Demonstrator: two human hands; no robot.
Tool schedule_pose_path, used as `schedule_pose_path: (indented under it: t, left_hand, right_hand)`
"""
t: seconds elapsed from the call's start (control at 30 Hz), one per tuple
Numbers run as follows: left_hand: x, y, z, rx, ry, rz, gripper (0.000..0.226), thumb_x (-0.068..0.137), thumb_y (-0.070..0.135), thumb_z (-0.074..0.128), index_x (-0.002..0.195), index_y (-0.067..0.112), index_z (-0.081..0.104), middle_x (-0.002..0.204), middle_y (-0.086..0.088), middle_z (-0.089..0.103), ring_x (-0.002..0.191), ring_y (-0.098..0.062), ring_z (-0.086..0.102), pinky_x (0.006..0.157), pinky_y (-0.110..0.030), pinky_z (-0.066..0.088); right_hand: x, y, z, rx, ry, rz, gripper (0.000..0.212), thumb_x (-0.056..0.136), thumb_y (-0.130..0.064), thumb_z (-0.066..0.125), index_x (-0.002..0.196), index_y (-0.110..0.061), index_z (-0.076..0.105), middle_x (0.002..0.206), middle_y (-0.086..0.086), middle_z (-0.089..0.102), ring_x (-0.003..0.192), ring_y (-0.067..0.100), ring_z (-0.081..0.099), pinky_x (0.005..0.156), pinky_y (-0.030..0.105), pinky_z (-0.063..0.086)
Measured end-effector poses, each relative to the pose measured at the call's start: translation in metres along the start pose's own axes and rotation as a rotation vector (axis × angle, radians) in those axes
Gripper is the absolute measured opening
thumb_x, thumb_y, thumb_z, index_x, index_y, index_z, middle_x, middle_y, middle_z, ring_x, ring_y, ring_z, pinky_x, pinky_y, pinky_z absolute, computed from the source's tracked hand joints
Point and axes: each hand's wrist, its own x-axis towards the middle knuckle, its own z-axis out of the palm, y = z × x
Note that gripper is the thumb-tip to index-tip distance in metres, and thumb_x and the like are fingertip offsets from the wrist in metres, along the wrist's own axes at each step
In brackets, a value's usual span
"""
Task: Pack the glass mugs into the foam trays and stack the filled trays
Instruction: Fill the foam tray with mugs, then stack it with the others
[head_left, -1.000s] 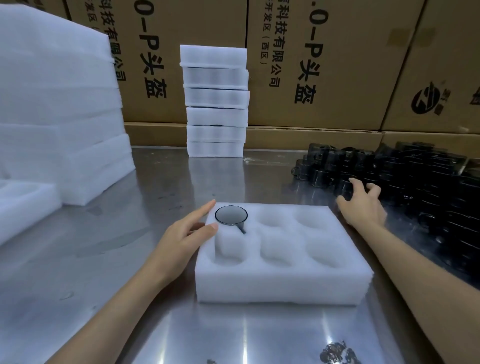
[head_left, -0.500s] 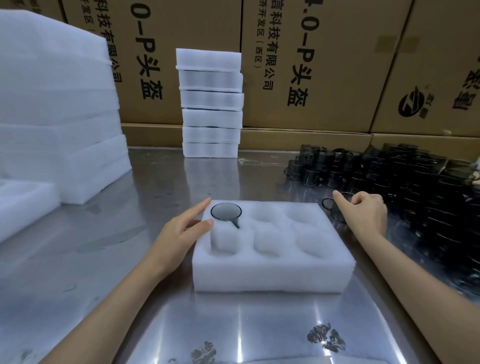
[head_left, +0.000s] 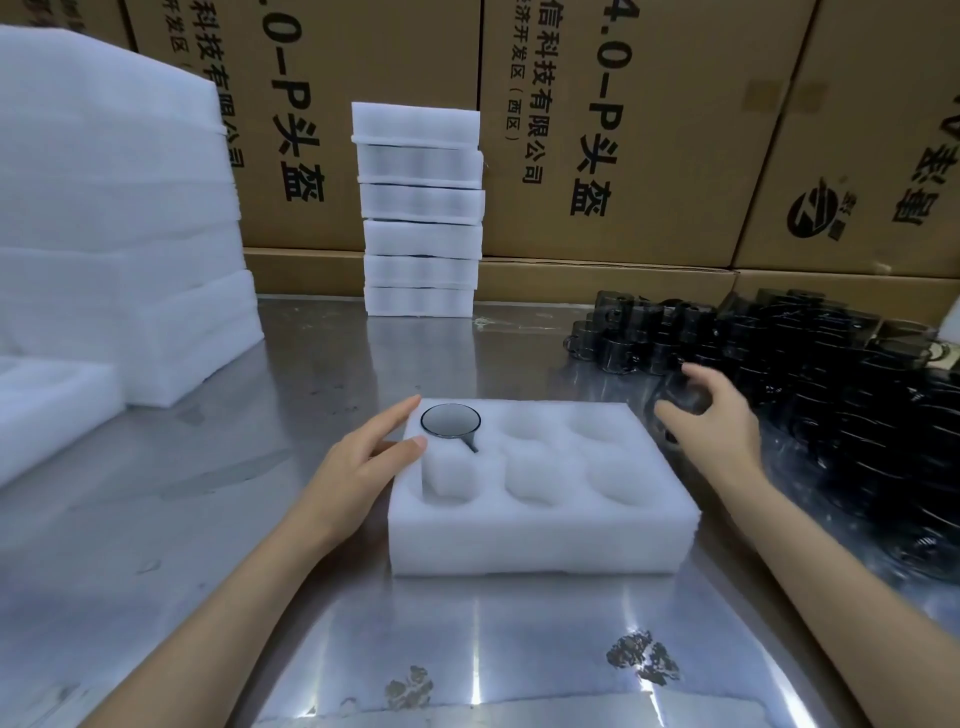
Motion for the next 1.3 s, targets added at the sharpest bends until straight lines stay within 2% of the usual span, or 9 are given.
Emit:
schedule_pose_path:
  t: [0.17,0.27,0.4,0.6,0.77,0.9,1.03,1.17,1.3]
  left_hand:
    - [0.002,0.002,0.001,-0.001,-0.002,0.015,0.06,0.074,0.044,0.056,0.132,0.035,0.052,0.111,0.029,0.062,0.106,0.015,0.054,0.102,-0.026,0.04]
    - [0.003,0.002,0.002,0.007,0.003,0.025,0.057,0.073,0.042,0.056,0.13,0.037,0.052,0.103,0.037,0.06,0.101,0.022,0.052,0.086,-0.006,0.04]
    - [0.004,0.001,0.002,0.006,0.012,0.028,0.055,0.073,0.041,0.056,0.128,0.038,0.052,0.103,0.038,0.06,0.101,0.021,0.052,0.086,-0.012,0.04]
    - [0.004,0.002,0.003,0.008,0.015,0.041,0.057,0.074,0.042,0.055,0.13,0.036,0.052,0.114,0.034,0.057,0.104,0.02,0.051,0.092,-0.018,0.039]
    - [0.003,0.003,0.004,0.032,0.015,0.038,0.056,0.074,0.043,0.054,0.13,0.04,0.05,0.107,0.03,0.061,0.101,0.019,0.053,0.089,-0.014,0.04]
    - [0.003,0.004,0.002,0.06,0.015,0.034,0.059,0.075,0.043,0.054,0.133,0.037,0.05,0.111,0.024,0.062,0.104,0.011,0.056,0.097,-0.023,0.042]
    - [0.004,0.008,0.004,0.137,0.039,0.105,0.047,0.088,0.029,0.062,0.133,0.034,0.049,0.133,0.016,0.053,0.115,0.007,0.05,0.1,-0.022,0.037]
    - [0.003,0.024,0.007,0.221,0.049,0.257,0.052,0.081,0.038,0.057,0.132,0.038,0.048,0.141,0.025,0.041,0.13,0.011,0.034,0.108,-0.018,0.027]
    - [0.002,0.05,0.012,0.529,-0.104,0.432,0.058,0.082,0.046,0.045,0.138,0.047,0.029,0.146,0.034,0.023,0.136,0.013,0.018,0.113,-0.017,0.013]
  right_hand:
    - [-0.013,-0.054,-0.013,0.409,-0.038,-0.364,0.057,0.082,-0.018,0.072,0.132,-0.032,0.049,0.111,-0.023,0.058,0.1,-0.015,0.055,0.078,0.001,0.043]
    - [-0.032,-0.078,0.003,0.386,-0.291,-0.441,0.059,0.08,-0.018,0.074,0.132,-0.032,0.051,0.119,-0.019,0.061,0.107,-0.003,0.058,0.09,0.014,0.046]
    - [-0.043,-0.081,0.021,0.051,-0.49,-0.544,0.057,0.085,-0.03,0.068,0.137,-0.037,0.045,0.142,-0.014,0.046,0.127,0.0,0.042,0.092,0.021,0.047]
    - [-0.046,-0.084,0.023,-0.109,-0.557,-0.561,0.056,0.09,-0.036,0.058,0.142,-0.042,0.036,0.146,-0.018,0.036,0.12,0.014,0.049,0.1,0.042,0.042]
    - [-0.047,-0.084,0.022,-0.132,-0.583,-0.563,0.054,0.091,-0.034,0.057,0.142,-0.04,0.038,0.142,-0.019,0.039,0.111,0.019,0.054,0.099,0.041,0.043]
    - [-0.049,-0.084,0.021,-0.171,-0.608,-0.56,0.052,0.093,-0.036,0.055,0.142,-0.04,0.038,0.143,-0.02,0.038,0.113,0.019,0.054,0.099,0.039,0.043]
    - [-0.049,-0.083,0.02,-0.214,-0.629,-0.546,0.053,0.093,-0.041,0.052,0.142,-0.047,0.032,0.152,-0.019,0.026,0.118,0.015,0.051,0.101,0.038,0.041]
    - [-0.051,-0.083,0.014,-0.128,-0.597,-0.568,0.053,0.093,-0.04,0.042,0.143,-0.05,0.026,0.154,-0.028,0.008,0.138,-0.004,0.019,0.111,0.026,0.021]
    - [-0.052,-0.084,0.003,-0.136,-0.528,-0.541,0.066,0.081,-0.036,0.025,0.147,-0.042,0.022,0.149,-0.036,0.003,0.134,-0.02,-0.003,0.111,0.019,0.01]
